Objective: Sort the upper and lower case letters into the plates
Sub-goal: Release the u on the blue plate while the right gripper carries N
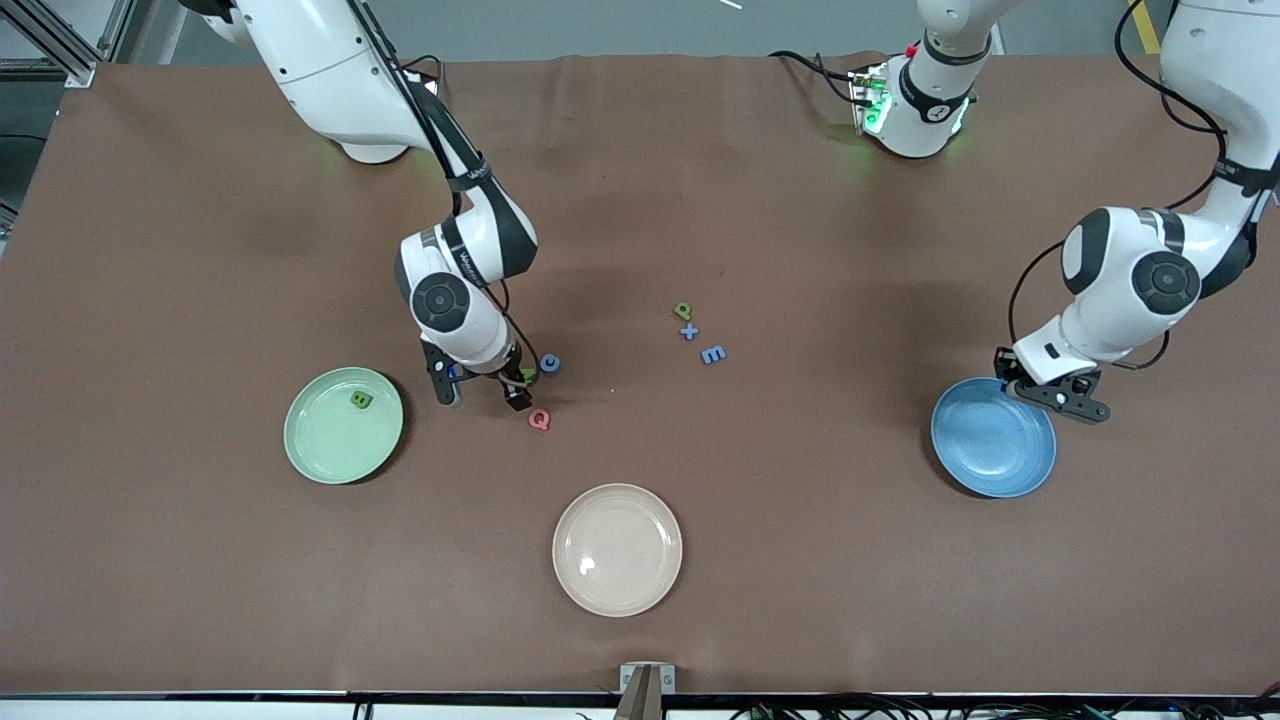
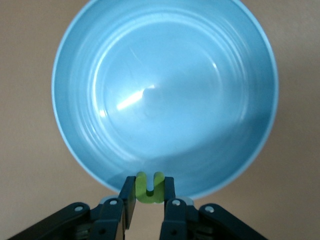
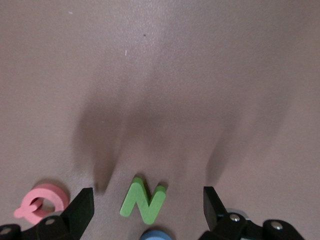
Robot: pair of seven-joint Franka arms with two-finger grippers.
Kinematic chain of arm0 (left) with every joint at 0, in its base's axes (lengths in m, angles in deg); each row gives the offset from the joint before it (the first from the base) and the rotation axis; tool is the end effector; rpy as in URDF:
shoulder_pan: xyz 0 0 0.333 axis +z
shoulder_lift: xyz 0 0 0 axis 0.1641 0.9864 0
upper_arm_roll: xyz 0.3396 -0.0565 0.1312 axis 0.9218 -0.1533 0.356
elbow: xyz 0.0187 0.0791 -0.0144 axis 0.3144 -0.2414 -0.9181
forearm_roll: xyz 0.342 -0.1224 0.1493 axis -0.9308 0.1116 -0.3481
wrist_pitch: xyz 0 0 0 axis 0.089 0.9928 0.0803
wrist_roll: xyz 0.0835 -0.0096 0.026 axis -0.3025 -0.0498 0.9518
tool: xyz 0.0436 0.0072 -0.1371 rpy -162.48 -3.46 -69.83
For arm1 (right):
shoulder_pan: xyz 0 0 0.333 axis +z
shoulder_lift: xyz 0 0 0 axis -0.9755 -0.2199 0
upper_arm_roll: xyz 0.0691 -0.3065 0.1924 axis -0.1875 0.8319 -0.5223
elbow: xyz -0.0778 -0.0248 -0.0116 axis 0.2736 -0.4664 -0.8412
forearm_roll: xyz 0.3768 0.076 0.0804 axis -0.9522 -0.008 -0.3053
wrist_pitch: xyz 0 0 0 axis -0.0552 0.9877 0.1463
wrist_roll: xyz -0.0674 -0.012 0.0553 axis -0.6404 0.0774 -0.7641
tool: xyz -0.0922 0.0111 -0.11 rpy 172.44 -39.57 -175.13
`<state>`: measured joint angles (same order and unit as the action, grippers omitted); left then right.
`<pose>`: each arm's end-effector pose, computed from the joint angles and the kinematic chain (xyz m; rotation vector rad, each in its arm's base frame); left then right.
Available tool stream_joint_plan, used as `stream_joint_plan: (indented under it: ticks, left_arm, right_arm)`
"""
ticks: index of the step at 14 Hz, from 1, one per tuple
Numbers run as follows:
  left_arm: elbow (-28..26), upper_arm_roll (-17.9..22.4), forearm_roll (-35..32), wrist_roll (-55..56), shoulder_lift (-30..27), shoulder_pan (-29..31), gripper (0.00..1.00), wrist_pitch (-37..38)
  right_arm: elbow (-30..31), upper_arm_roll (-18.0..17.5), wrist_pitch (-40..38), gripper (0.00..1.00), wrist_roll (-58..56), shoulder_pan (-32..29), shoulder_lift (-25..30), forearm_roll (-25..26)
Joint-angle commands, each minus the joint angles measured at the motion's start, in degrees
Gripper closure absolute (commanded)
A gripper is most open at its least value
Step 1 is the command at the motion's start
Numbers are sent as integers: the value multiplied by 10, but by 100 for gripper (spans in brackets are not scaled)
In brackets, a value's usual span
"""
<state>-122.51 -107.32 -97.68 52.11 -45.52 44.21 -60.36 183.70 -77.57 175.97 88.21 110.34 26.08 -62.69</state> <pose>0.5792 0.0713 0.2336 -3.0276 0.6070 -0.0666 0.5483 0.3216 0.1835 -2.5775 1.7874 0.1201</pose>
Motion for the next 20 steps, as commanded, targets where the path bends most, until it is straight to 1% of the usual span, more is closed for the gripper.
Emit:
stream_joint_plan:
  ticks: [1, 2, 3, 5, 6, 8, 9, 11, 12, 13, 14, 15, 16, 18, 19, 20]
  left_arm:
    - [42, -6, -28, -2, 45, 7, 100, 2]
    - [52, -6, -33, -1, 55, 7, 100, 3]
    - [57, -6, -34, 0, 63, 7, 100, 3]
    - [60, -6, -39, 3, 74, 6, 100, 3]
    - [60, -5, -42, 4, 77, 7, 100, 2]
    - [60, -5, -42, 5, 81, 8, 99, 2]
    - [60, -5, -42, 5, 81, 8, 99, 2]
    - [60, -5, -43, 5, 80, 8, 98, 3]
    - [60, -5, -43, 5, 79, 8, 96, 3]
    - [60, -5, -43, 5, 78, 8, 88, 3]
    - [60, -5, -45, 5, 75, 7, 50, 4]
    - [60, -6, -47, 5, 70, 7, 8, 5]
    - [59, -7, -46, 5, 58, 7, 1, 6]
    - [57, -15, -36, 7, 27, 7, 1, 26]
    - [61, -36, -35, 25, 16, 7, 0, 49]
    - [63, -57, -35, 58, 4, 7, 0, 72]
  right_arm:
    - [-2, 8, 11, 15, 16, 4, -6, 15]
    - [-2, 8, 11, 24, 15, 5, -9, 17]
    - [-2, 7, 13, 35, 15, 6, -10, 22]
    - [-2, 7, 14, 54, 16, 10, -11, 25]
    - [-2, 6, 15, 64, 16, 10, -11, 25]
    - [-2, 6, 14, 90, 16, 9, -11, 25]
    - [-2, 7, 14, 98, 15, 8, -11, 25]
    - [-3, 7, 11, 100, 5, 2, -11, 28]
    - [-4, 8, 7, 100, -11, -1, -7, 28]
    - [-4, 10, 3, 100, -37, -8, -3, 28]
    - [-4, 11, 0, 100, -67, -18, 3, 28]
    - [-3, 12, -8, 100, -105, -36, 19, 29]
    - [-3, 12, -25, 100, -147, -57, 34, 29]
    - [-3, 12, -72, 100, -243, -100, 71, 29]
    - [-1, 12, -87, 100, -296, -129, 86, 29]
    - [4, 12, -90, 100, -342, -144, 95, 29]
